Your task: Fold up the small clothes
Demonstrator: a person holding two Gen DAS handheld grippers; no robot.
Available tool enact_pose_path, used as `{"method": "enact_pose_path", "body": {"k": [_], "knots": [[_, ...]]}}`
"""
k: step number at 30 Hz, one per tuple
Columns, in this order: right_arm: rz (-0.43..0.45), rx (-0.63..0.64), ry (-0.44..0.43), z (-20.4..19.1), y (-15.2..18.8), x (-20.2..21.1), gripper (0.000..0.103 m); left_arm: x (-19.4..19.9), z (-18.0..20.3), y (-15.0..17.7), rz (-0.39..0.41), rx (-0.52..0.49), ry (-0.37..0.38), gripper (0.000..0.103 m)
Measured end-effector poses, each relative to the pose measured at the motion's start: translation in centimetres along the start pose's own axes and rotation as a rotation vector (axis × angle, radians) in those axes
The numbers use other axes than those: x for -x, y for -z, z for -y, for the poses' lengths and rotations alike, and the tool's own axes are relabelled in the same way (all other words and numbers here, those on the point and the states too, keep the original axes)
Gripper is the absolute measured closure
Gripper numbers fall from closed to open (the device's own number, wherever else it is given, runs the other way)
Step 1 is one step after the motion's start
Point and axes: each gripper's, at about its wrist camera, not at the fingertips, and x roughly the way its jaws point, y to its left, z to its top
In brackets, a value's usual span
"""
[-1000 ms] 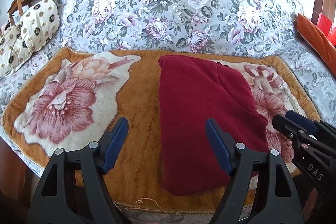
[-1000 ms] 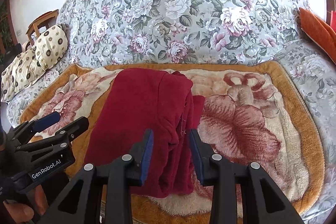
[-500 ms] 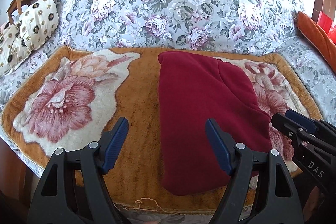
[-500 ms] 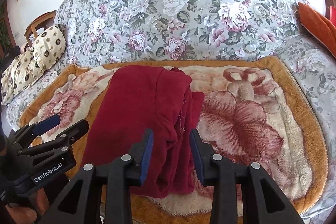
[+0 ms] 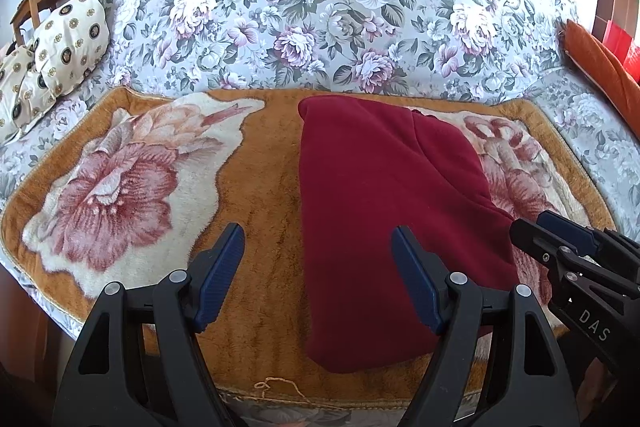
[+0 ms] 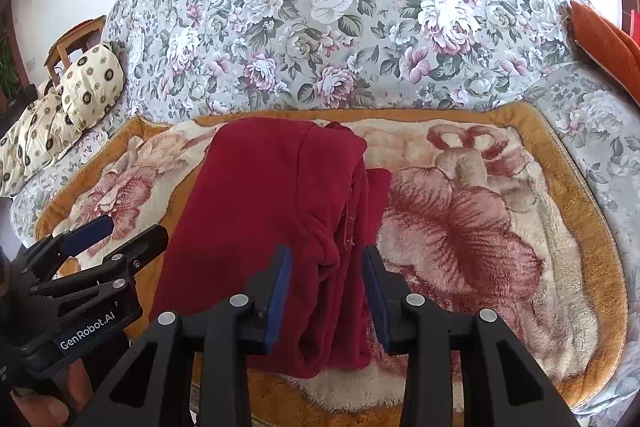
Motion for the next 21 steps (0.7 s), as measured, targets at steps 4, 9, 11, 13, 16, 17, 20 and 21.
{"method": "enact_pose_path", "body": {"k": [4, 9, 11, 13, 16, 17, 20, 21], "knots": [[-0.004, -0.001, 0.000, -0.09, 0.03, -0.10, 0.067, -0.03, 0.01, -0.02, 0.000, 0.000, 0.003, 0.027], [-0.003, -0.002, 0.001, -0.21, 0.06, -0.09, 0.067, -0.07, 0.00, -0.02, 0.000, -0.003, 0.000, 0.027], [-0.004, -0.002, 0.001, -0.18, 0.04, -0.10, 0.067, -0.05, 0.08, -0.02, 0.000, -0.001, -0.001, 0.027], [-0.004, -0.002, 0.002, -0.21, 0.05, -0.09, 0.067, -0.05, 0.11, -0.02, 0.001, 0.000, -0.003, 0.027], [-0.007, -0.001, 0.001, -0.25, 0.05, -0.13, 0.067, -0.10, 0.10, -0.02, 0.001, -0.001, -0.003, 0.027], [-0.009, -0.001, 0.001, -0.27, 0.04, -0.18, 0.066, -0.05, 0.06, -0.04, 0.001, -0.001, -0.002, 0.027], [-0.011, -0.001, 0.000, -0.38, -0.01, -0.31, 0.066, -0.08, 0.07, -0.04, -0.001, -0.002, 0.000, 0.027], [-0.011, 0.000, 0.000, -0.41, -0.02, -0.32, 0.066, -0.07, 0.09, -0.03, 0.000, -0.002, -0.002, 0.027]]}}
